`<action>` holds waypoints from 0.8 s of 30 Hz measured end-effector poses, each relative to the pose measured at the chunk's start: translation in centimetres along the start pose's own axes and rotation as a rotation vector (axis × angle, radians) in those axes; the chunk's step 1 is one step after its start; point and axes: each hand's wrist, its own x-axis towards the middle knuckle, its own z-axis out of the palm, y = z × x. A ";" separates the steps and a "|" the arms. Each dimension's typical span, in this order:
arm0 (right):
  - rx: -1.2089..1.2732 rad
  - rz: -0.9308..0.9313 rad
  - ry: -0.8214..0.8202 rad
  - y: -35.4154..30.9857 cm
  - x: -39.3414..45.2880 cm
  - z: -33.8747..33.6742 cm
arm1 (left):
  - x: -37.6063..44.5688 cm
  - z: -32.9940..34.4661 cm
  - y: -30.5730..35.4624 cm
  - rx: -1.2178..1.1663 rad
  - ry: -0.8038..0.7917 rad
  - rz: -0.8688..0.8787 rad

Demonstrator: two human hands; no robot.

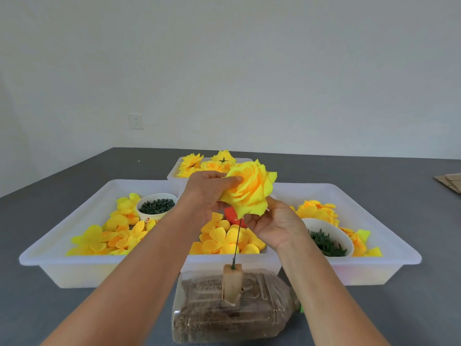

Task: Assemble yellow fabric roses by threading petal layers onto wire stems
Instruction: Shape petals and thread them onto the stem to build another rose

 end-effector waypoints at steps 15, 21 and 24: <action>-0.458 -0.428 -0.189 0.2 5.6 -1.2 | 4.0 -1.8 0.7 -0.125 -0.093 -0.018; -0.523 -0.472 -0.183 0.7 7.7 -1.6 | 5.8 -3.0 -0.8 -0.237 -0.079 -0.087; -0.760 -0.515 -0.151 1.2 8.4 -2.3 | 6.9 -3.6 -1.2 -0.185 -0.012 -0.022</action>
